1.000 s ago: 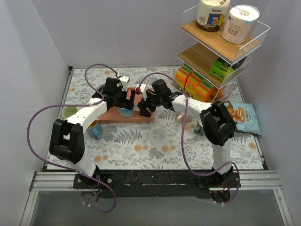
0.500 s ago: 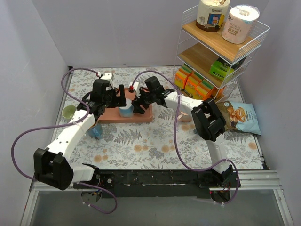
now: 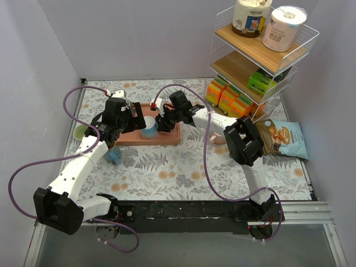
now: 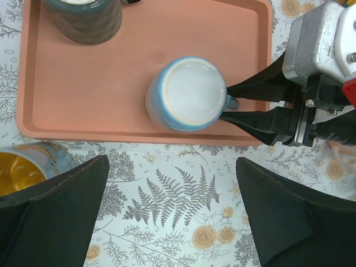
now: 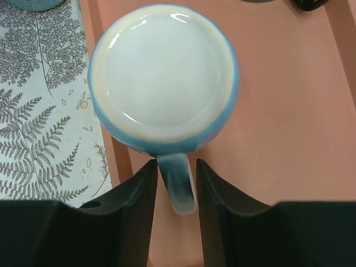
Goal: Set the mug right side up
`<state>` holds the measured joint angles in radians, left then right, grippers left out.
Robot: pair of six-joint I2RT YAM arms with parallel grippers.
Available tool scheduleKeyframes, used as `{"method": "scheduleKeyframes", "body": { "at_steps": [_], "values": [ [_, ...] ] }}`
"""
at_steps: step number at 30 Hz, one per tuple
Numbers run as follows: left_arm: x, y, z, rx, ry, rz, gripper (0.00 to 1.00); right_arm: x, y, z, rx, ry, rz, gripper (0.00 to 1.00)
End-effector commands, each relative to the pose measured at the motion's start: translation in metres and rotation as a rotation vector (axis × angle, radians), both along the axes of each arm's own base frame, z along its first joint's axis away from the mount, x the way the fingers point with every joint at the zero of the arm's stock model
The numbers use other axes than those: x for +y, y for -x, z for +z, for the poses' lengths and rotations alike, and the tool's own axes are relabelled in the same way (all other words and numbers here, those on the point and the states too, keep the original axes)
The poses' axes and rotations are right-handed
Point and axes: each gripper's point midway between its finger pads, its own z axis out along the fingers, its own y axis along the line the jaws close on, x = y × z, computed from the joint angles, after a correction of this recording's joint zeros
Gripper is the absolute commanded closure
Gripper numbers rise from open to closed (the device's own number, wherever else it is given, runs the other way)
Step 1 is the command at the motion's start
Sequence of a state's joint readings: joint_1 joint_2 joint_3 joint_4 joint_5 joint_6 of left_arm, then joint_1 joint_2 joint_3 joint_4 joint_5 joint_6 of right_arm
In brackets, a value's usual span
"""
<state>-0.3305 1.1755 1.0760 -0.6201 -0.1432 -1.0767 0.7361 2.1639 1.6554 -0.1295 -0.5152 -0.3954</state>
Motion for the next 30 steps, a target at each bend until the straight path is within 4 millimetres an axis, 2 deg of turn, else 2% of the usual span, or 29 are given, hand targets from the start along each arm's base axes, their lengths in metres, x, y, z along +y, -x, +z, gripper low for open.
{"method": "scheduleKeyframes", "body": {
  "at_steps": [1,5,6,12,16,19,20,21,22,23,26,27,30],
  "values": [
    [-0.001,-0.001,0.010,-0.015,0.016,0.006,0.02,0.006,-0.007,0.017,-0.058,-0.016,-0.012,0.58],
    [-0.004,0.000,0.006,-0.003,0.027,-0.004,0.02,0.005,-0.009,0.016,-0.065,-0.007,-0.020,0.63],
    [-0.005,0.000,0.006,-0.001,0.028,-0.006,0.02,0.005,-0.010,0.015,-0.062,-0.005,-0.031,0.73],
    [-0.007,0.003,0.010,-0.013,0.042,-0.016,0.02,0.003,-0.017,0.014,-0.071,0.007,-0.080,0.99],
    [-0.011,0.005,0.012,-0.014,0.068,-0.031,0.02,0.001,-0.019,0.026,-0.091,-0.003,-0.094,0.99],
    [-0.018,0.009,0.015,-0.022,0.115,-0.054,0.02,0.001,-0.018,0.046,-0.077,-0.028,-0.107,0.99],
    [-0.022,0.013,0.012,-0.015,0.138,-0.068,0.02,0.005,-0.019,0.065,-0.045,-0.065,-0.126,0.99],
    [-0.024,0.013,0.014,-0.022,0.156,-0.069,0.02,0.004,-0.022,0.067,0.010,-0.077,-0.132,0.99],
    [-0.025,0.015,0.017,-0.037,0.169,-0.070,0.02,0.005,-0.011,0.074,0.094,-0.094,-0.093,0.99],
    [-0.032,0.019,0.019,-0.039,0.201,-0.102,0.02,0.006,-0.011,0.081,0.146,-0.113,-0.115,0.99],
    [-0.040,0.027,0.024,-0.061,0.282,-0.121,0.02,0.009,-0.005,0.107,0.190,-0.188,-0.145,0.99],
    [-0.045,0.030,0.022,-0.059,0.315,-0.135,0.02,0.004,0.001,0.113,0.206,-0.208,-0.152,0.99],
    [-0.055,0.037,0.031,-0.088,0.404,-0.156,0.02,-0.002,0.011,0.134,0.287,-0.289,-0.178,0.99]
  ]
}}
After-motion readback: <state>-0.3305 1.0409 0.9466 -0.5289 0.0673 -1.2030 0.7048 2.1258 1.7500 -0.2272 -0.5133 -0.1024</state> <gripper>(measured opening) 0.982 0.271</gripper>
